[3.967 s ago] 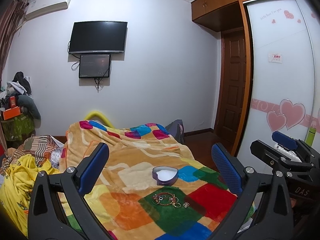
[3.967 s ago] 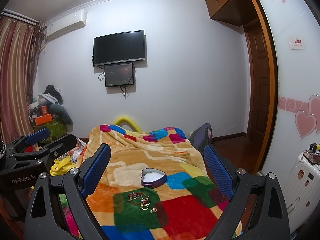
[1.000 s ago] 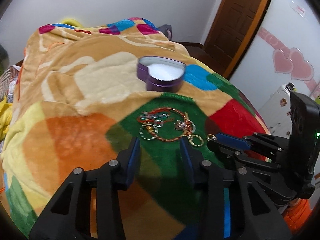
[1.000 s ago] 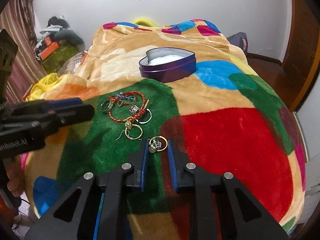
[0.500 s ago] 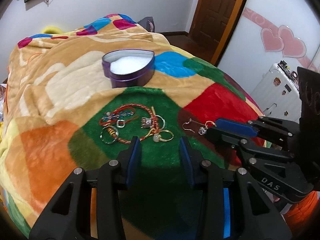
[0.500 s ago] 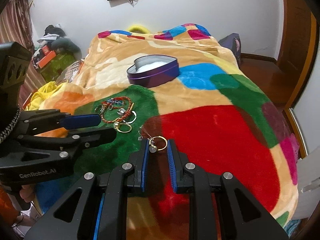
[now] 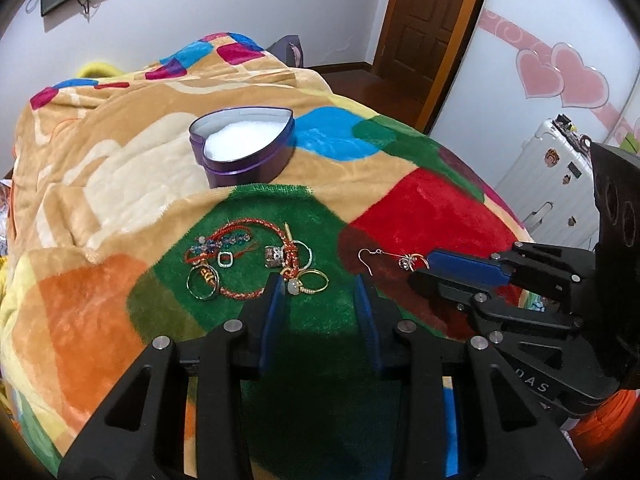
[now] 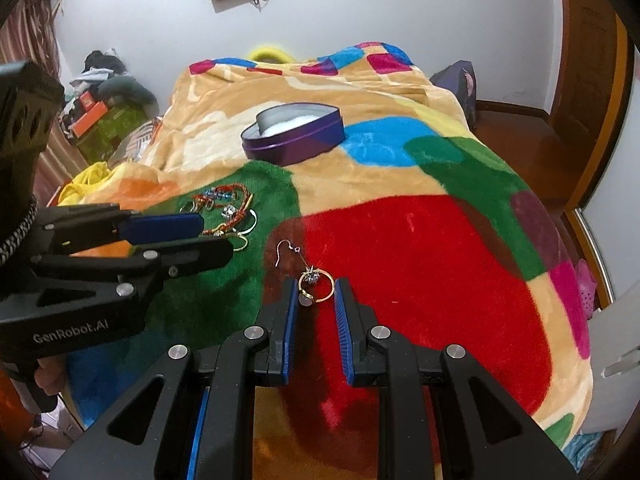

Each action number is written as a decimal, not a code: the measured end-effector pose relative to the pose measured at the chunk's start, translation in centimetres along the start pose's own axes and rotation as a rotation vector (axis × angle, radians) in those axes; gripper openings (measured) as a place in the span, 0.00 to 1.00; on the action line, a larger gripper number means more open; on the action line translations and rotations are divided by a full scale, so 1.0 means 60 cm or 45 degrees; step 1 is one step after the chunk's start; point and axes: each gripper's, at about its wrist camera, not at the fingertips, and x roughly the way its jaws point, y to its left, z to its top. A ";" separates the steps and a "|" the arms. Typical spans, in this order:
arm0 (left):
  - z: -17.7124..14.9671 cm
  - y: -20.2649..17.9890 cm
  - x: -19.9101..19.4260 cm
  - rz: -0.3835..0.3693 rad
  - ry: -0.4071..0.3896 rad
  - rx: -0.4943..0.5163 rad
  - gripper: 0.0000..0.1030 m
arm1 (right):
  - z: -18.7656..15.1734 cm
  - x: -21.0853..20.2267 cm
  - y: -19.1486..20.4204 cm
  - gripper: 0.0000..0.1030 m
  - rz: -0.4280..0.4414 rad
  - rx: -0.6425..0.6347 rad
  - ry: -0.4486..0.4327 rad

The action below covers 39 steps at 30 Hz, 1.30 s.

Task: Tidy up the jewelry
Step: 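Grasp a silver hook earring with the left tool while the right tool holds the ring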

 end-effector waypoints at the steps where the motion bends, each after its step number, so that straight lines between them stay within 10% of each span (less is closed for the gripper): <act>1: -0.001 0.001 0.000 -0.001 0.001 -0.006 0.35 | 0.002 -0.004 0.001 0.16 0.002 -0.001 -0.008; 18: -0.019 0.013 -0.025 -0.018 -0.006 -0.051 0.35 | 0.025 -0.043 0.020 0.17 -0.013 -0.033 -0.081; 23: -0.020 0.009 -0.031 -0.022 -0.020 -0.048 0.35 | 0.006 -0.015 0.002 0.34 -0.031 0.013 0.031; 39: -0.031 0.022 -0.035 -0.015 -0.021 -0.081 0.35 | 0.012 0.006 0.010 0.16 -0.027 -0.031 0.013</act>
